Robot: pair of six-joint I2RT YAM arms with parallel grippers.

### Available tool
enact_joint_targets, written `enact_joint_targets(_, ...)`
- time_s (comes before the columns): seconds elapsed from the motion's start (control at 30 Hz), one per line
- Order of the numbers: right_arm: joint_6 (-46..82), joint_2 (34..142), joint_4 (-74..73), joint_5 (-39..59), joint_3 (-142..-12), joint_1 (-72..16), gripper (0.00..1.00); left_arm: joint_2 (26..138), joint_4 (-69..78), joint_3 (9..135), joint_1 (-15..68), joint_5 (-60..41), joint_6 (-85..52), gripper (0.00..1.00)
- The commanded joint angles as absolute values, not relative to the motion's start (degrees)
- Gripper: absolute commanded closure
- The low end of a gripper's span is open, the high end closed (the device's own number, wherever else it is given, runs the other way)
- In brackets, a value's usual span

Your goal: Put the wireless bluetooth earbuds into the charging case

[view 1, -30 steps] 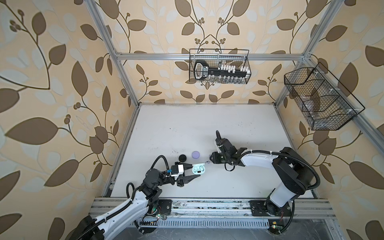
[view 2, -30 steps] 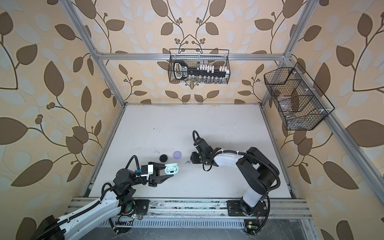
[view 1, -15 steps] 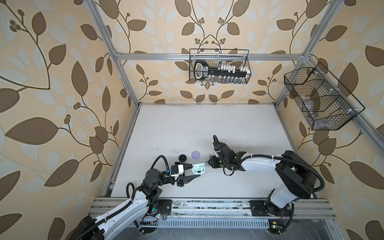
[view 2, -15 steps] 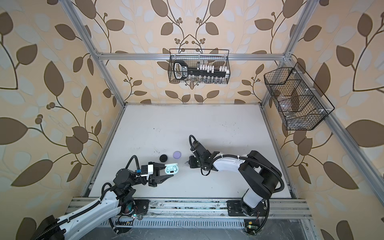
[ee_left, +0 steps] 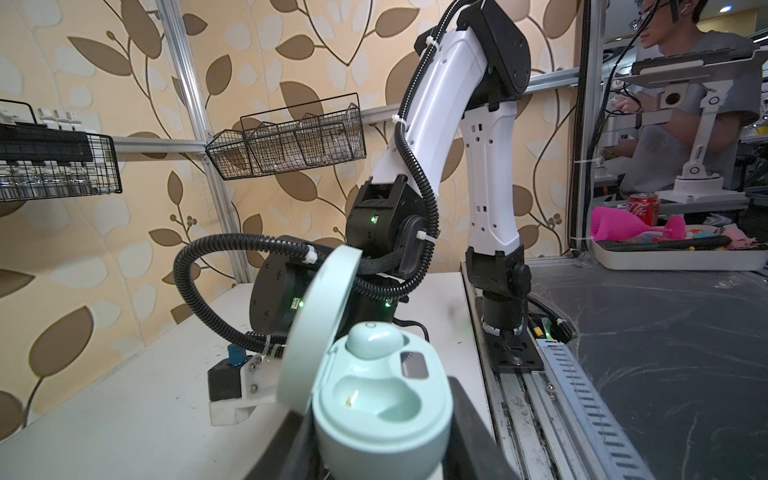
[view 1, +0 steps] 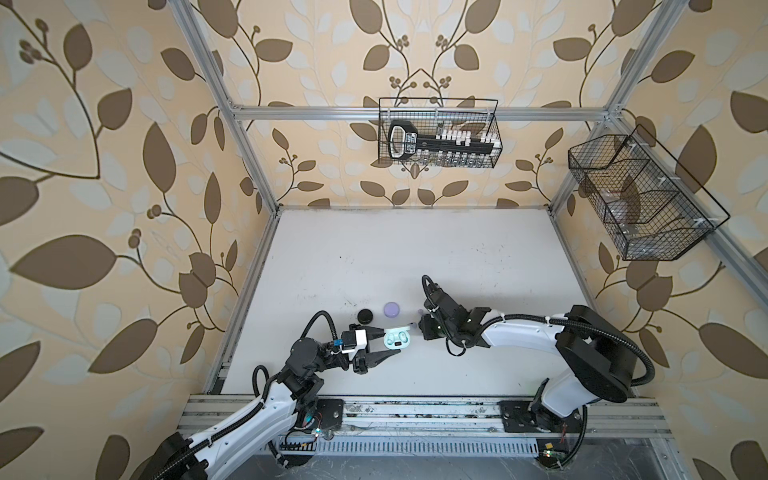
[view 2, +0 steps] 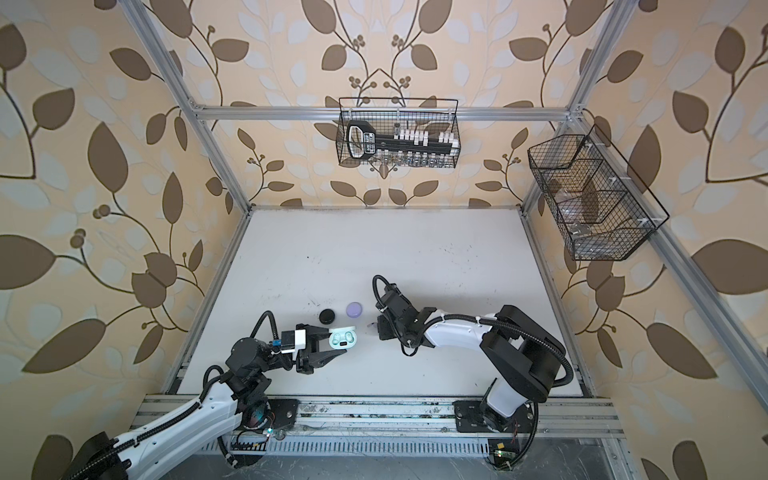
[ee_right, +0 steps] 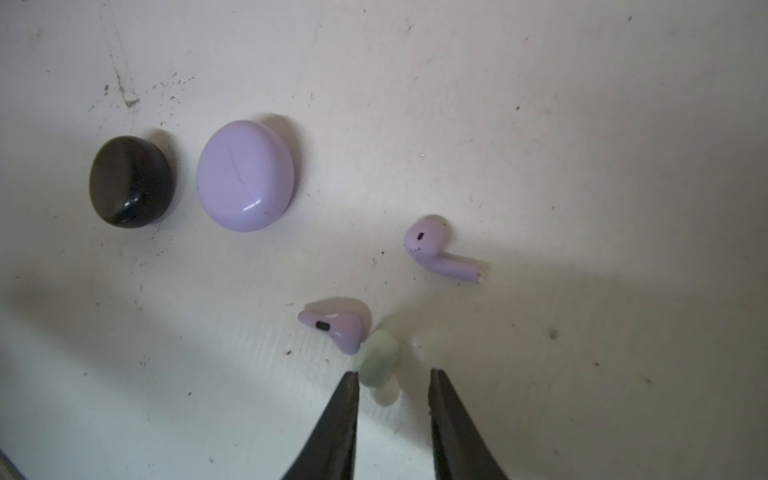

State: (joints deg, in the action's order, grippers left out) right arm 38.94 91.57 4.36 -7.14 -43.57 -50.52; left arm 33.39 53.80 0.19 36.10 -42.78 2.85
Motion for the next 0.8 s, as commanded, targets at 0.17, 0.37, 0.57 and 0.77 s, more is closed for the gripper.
enact_joint_targets(0.17, 35.53, 92.37, 12.30, -18.37, -49.06, -55.49, 0.66, 32.52, 55.94, 0.36, 36.74, -42.01, 3.34, 1.00)
enact_joint_targets(0.37, 34.39, 96.48, 15.31, -22.03, -53.02, -57.62, 0.65, 32.08, 55.71, 0.35, 36.78, -41.93, 3.26, 1.00)
enact_joint_targets(0.57, 33.80, 100.24, 19.39, -26.81, -56.74, -59.75, 0.65, 31.47, 55.53, 0.28, 36.78, -41.84, 3.16, 1.00)
enact_joint_targets(0.77, 33.32, 102.58, 21.07, -28.06, -58.24, -60.56, 0.65, 31.20, 55.37, 0.31, 36.84, -41.84, 3.08, 1.00)
